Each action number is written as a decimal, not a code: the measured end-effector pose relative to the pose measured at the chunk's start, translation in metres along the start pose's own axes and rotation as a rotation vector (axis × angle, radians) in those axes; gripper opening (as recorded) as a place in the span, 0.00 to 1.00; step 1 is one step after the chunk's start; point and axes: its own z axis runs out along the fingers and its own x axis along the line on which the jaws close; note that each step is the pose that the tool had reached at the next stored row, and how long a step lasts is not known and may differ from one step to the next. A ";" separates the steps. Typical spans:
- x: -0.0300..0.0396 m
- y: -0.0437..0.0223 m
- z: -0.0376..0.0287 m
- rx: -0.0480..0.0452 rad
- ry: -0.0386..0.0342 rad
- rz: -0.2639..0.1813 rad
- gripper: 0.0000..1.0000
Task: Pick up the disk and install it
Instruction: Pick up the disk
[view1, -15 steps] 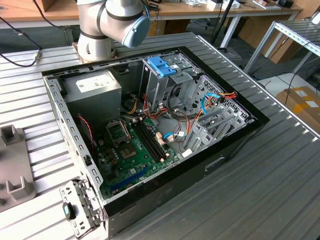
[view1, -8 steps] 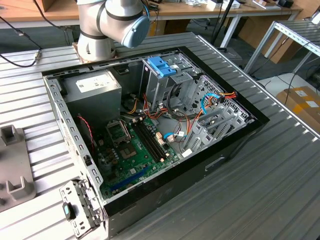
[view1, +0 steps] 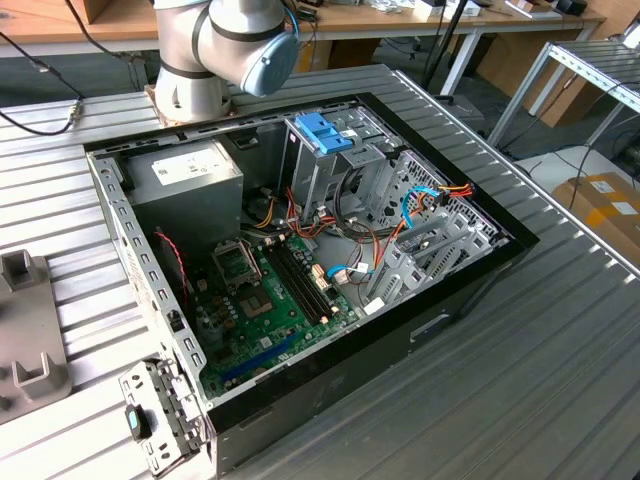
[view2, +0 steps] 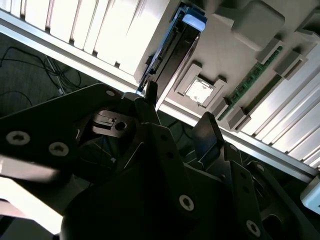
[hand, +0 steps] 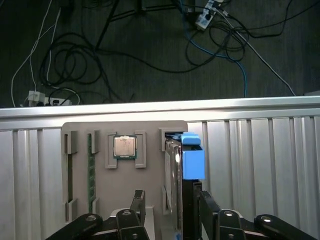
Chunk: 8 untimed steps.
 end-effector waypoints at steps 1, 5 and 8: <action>-0.0010 0.0014 0.0007 -0.0002 0.0001 0.000 0.56; -0.0040 0.0059 0.0053 -0.0002 0.0002 -0.003 0.56; -0.0049 0.0074 0.0092 -0.0005 0.0005 -0.010 0.56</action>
